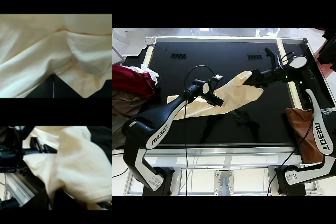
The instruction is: Fold the shirts.
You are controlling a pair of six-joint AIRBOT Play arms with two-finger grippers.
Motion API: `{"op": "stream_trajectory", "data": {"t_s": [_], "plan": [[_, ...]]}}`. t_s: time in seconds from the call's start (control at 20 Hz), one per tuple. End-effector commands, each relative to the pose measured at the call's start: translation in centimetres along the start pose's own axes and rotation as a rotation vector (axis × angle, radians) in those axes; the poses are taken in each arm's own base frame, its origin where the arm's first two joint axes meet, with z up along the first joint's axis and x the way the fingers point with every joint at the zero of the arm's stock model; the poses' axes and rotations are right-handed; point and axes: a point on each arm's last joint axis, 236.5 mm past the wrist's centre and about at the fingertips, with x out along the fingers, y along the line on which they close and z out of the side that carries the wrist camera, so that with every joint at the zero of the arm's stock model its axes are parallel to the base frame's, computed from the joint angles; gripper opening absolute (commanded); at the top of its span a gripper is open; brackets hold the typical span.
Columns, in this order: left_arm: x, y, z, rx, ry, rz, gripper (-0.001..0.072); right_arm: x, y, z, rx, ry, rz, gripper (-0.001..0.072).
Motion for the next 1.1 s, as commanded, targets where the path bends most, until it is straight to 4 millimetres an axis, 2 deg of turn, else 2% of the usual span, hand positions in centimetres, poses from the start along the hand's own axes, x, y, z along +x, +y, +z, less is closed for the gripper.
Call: {"op": "stream_trajectory", "data": {"t_s": [0.0,0.15,0.2,0.25,0.35,0.45,0.5,0.6,0.7,0.8,0.85,0.9,0.95,1.0,1.05], "plan": [[0.4,-0.2,1.0,-0.013,-0.039,-0.012,0.0009,2.0,3.7,0.2,-0.020,-0.008,0.011,0.0017],[-2.7,0.5,3.1,-0.007,-0.111,0.008,0.0009,3.8,6.2,0.3,-0.037,-0.015,0.029,0.0017],[-4.5,1.6,3.6,0.004,-0.130,0.038,0.0009,4.3,7.2,0.5,-0.039,-0.029,0.036,0.0016],[-6.9,3.4,3.6,0.027,-0.140,0.099,0.0009,4.7,8.1,0.6,-0.049,-0.039,0.043,0.0016],[-12.4,9.2,2.1,0.073,-0.103,0.294,0.0008,5.7,9.9,0.9,-0.054,-0.052,0.059,0.0015],[-19.1,15.9,-0.3,0.006,-0.074,0.510,0.0009,7.3,11.4,1.3,-0.050,-0.067,0.076,0.0016],[-22.2,18.6,-1.5,-0.043,-0.079,0.584,0.0009,8.2,12.3,1.3,-0.049,-0.068,0.088,0.0016],[-27.2,21.8,-3.1,-0.153,-0.146,0.636,0.0009,11.1,14.4,0.7,-0.037,-0.053,0.114,0.0016],[-31.0,24.0,-4.7,-0.250,-0.204,0.682,0.0009,15.0,17.0,-0.7,-0.037,-0.033,0.148,0.0015],[-33.4,25.3,-6.0,-0.319,-0.238,0.712,0.0009,19.1,19.9,-2.9,-0.066,-0.008,0.183,0.0016],[-34.0,25.8,-6.5,-0.339,-0.245,0.721,0.0009,21.0,21.0,-3.5,-0.079,-0.016,0.196,0.0018],[-34.2,26.0,-6.8,-0.348,-0.245,0.723,0.0009,22.4,21.8,-3.3,-0.086,-0.055,0.207,0.0027],[-34.1,26.0,-6.9,-0.352,-0.240,0.719,0.0009,23.4,22.4,-2.6,-0.083,-0.108,0.219,0.0245],[-33.9,25.9,-7.0,-0.356,-0.231,0.713,0.0009,23.7,22.8,-2.0,-0.080,-0.146,0.227,0.0567],[-33.7,25.7,-7.0,-0.358,-0.229,0.702,0.0009,23.4,22.9,-1.3,-0.084,-0.173,0.227,0.0702]]}}
